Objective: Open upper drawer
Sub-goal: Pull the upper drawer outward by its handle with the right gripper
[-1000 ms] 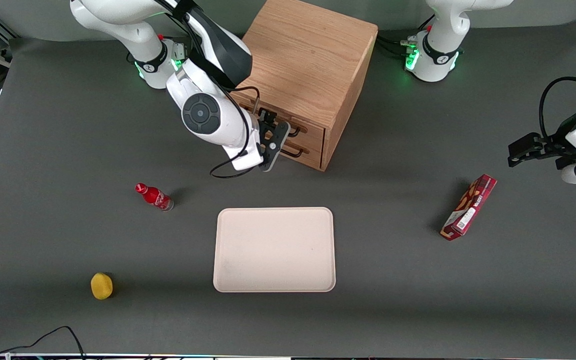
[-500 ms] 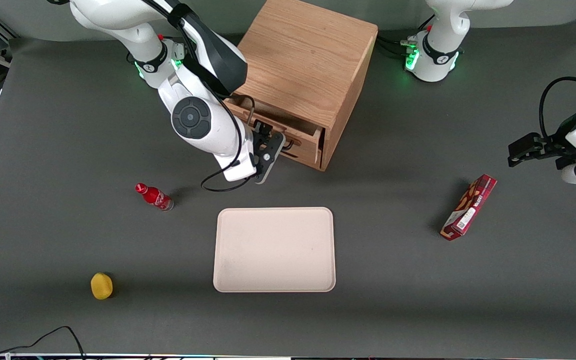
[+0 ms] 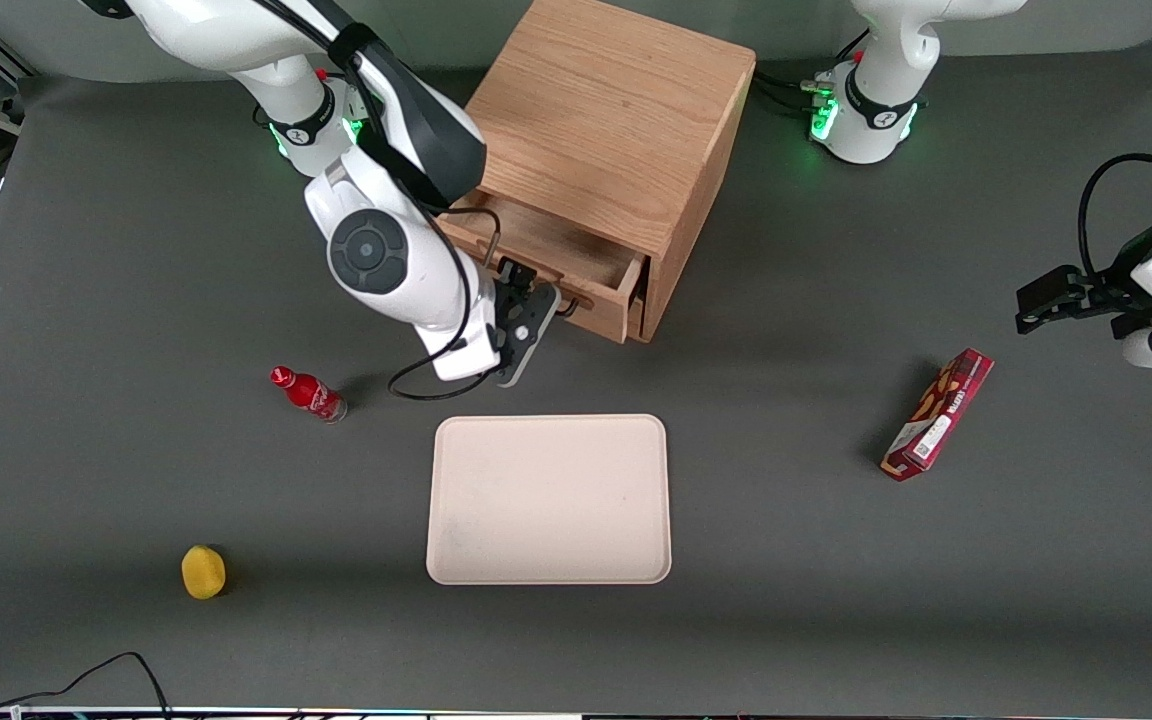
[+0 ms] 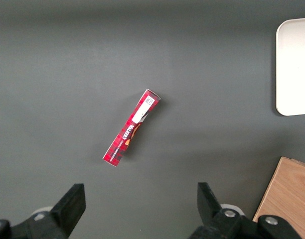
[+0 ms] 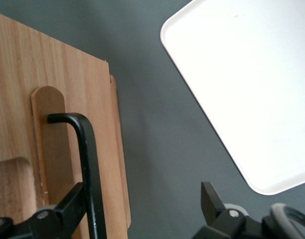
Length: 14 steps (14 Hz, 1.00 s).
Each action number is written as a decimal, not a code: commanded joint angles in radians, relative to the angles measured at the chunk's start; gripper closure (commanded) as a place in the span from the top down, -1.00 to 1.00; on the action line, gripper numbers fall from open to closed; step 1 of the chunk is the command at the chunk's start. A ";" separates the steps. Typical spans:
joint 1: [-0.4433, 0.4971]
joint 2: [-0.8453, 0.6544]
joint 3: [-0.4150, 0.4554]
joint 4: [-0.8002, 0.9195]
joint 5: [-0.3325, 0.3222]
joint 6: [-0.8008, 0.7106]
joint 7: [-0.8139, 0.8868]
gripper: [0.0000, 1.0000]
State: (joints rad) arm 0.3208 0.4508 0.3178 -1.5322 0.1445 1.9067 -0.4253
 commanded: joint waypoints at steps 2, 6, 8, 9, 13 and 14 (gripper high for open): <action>-0.009 0.035 -0.009 0.053 -0.022 -0.002 -0.010 1.00; -0.009 0.057 -0.016 0.078 -0.078 -0.002 -0.009 1.00; -0.016 0.075 -0.023 0.102 -0.091 -0.002 -0.010 1.00; -0.014 0.078 -0.028 0.112 -0.092 -0.002 -0.010 1.00; -0.019 0.089 -0.043 0.124 -0.121 -0.002 -0.012 1.00; -0.019 0.089 -0.043 0.124 -0.134 -0.002 -0.013 1.00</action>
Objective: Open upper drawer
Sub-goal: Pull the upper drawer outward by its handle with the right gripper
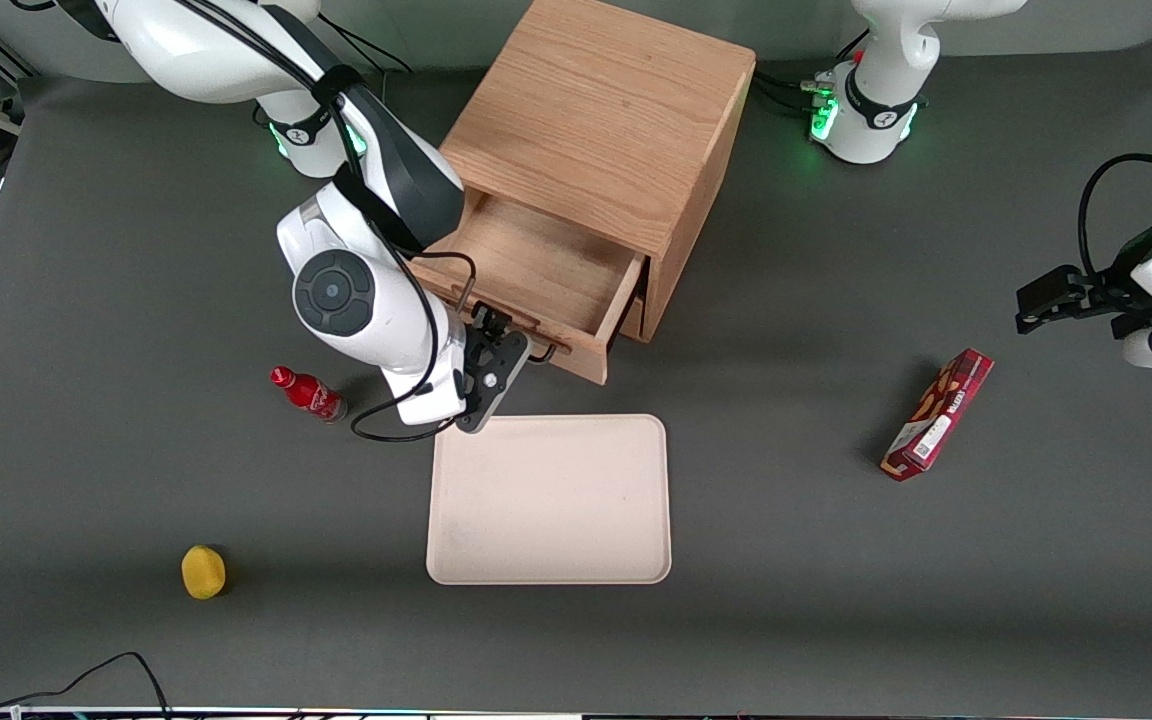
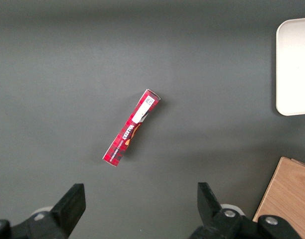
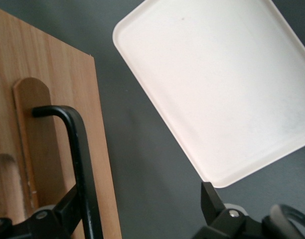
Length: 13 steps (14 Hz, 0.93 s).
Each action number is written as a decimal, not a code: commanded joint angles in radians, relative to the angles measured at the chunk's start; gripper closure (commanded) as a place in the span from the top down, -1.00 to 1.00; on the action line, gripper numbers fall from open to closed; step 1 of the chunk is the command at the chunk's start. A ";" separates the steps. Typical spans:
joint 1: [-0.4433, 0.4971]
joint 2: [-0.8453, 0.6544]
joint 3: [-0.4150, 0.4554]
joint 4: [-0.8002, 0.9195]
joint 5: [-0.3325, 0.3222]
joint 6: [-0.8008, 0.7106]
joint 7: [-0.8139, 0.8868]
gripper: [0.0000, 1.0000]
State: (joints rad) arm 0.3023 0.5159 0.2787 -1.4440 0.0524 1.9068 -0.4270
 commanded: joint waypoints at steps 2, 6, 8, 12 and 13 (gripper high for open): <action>-0.009 0.024 -0.006 0.037 -0.059 -0.002 -0.015 1.00; -0.014 0.042 -0.019 0.088 -0.060 0.001 -0.036 1.00; -0.012 0.047 -0.039 0.112 -0.060 0.001 -0.041 1.00; -0.015 0.056 -0.062 0.123 -0.060 0.001 -0.044 1.00; -0.015 0.064 -0.062 0.138 -0.062 0.001 -0.044 1.00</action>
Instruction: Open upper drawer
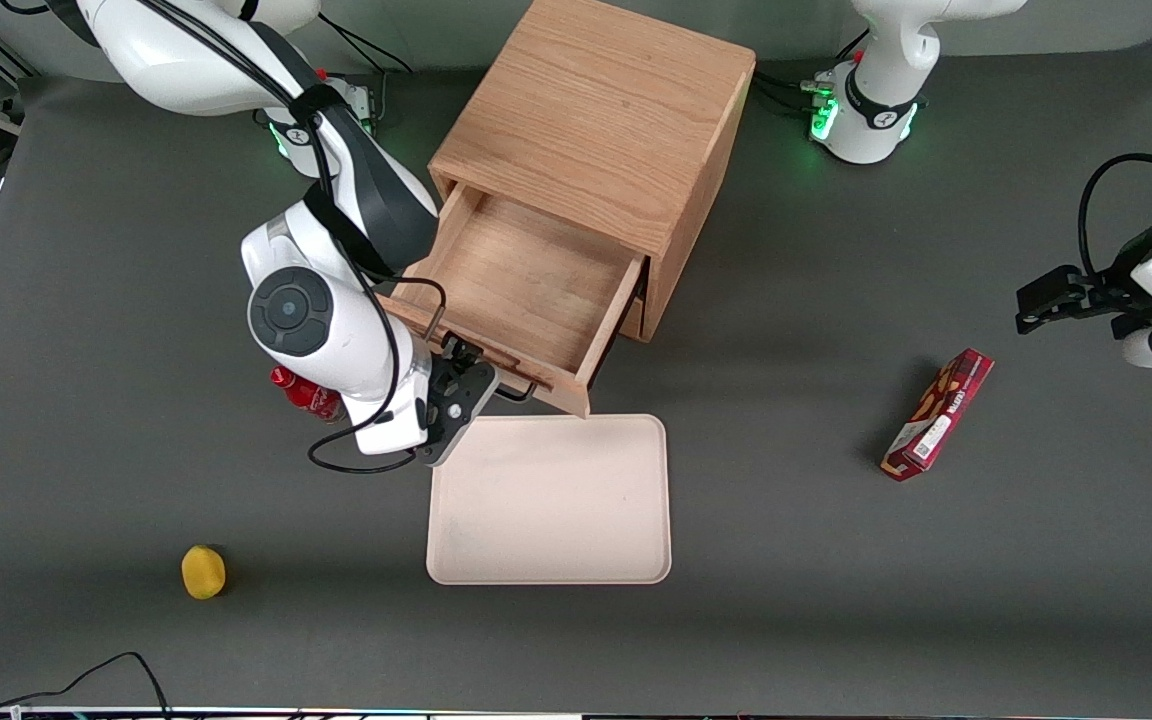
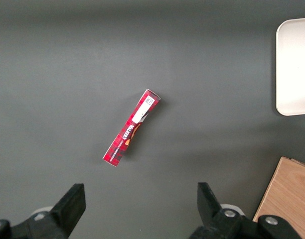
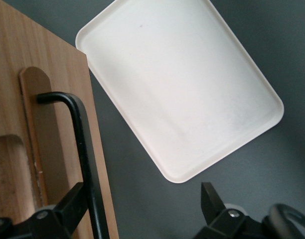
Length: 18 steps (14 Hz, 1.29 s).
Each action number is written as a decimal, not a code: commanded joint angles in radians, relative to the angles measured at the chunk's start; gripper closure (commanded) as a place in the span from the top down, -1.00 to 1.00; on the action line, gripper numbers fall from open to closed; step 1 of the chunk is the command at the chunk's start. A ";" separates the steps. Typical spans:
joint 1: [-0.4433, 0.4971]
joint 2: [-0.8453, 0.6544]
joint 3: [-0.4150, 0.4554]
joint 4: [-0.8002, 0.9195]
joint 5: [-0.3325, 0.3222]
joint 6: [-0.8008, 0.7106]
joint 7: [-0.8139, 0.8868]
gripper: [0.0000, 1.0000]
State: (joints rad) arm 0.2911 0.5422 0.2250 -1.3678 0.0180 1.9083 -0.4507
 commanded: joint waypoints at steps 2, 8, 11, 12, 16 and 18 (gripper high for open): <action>-0.004 0.056 -0.010 0.084 -0.045 0.000 -0.020 1.00; -0.004 0.058 -0.030 0.096 -0.056 0.000 -0.017 1.00; -0.006 0.058 -0.041 0.102 -0.059 0.000 -0.016 1.00; -0.004 0.058 -0.044 0.104 -0.062 0.000 -0.014 1.00; -0.004 0.058 -0.058 0.122 -0.069 0.000 -0.011 1.00; -0.006 0.058 -0.062 0.133 -0.069 0.000 -0.013 1.00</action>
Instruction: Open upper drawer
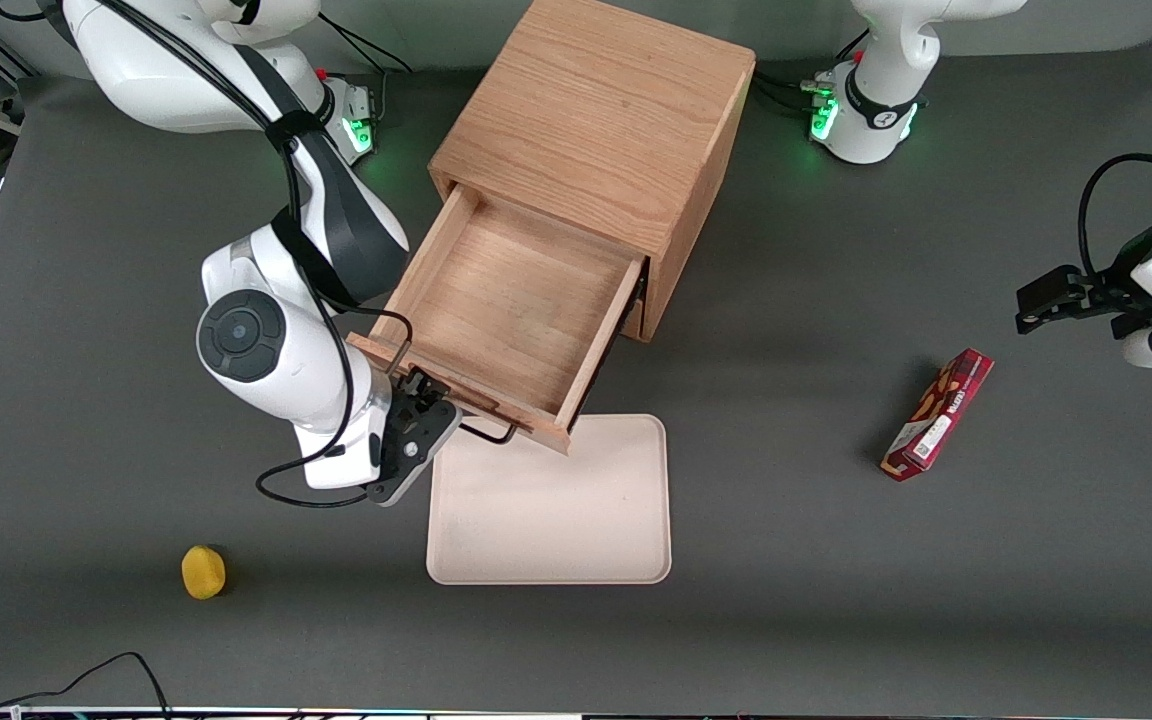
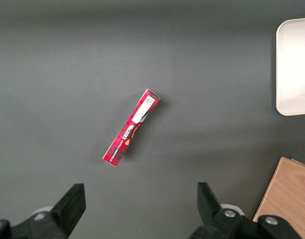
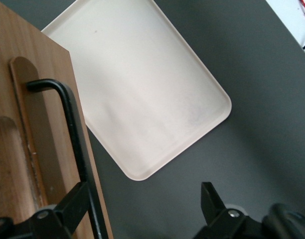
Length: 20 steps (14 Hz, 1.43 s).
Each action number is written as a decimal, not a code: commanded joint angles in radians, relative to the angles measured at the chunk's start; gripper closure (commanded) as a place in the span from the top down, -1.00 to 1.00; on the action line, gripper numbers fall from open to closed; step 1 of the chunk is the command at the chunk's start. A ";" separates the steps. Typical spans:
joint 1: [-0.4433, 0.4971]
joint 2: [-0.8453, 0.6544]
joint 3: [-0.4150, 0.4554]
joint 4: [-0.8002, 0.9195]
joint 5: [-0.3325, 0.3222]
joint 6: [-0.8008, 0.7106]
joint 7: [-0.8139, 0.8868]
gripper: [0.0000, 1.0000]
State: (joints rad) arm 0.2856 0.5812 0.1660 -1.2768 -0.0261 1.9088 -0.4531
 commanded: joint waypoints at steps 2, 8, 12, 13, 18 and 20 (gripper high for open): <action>0.000 0.019 -0.017 0.056 -0.025 -0.001 -0.010 1.00; -0.046 -0.079 -0.026 0.066 -0.011 -0.059 0.002 1.00; -0.095 -0.162 -0.028 0.053 -0.012 -0.142 -0.005 1.00; -0.112 -0.182 -0.028 0.048 -0.012 -0.163 0.002 1.00; -0.258 -0.256 -0.019 0.021 -0.005 -0.214 0.019 1.00; -0.282 -0.309 -0.019 -0.007 -0.002 -0.261 0.088 1.00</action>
State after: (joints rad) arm 0.0243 0.3509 0.1355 -1.2169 -0.0276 1.6782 -0.4353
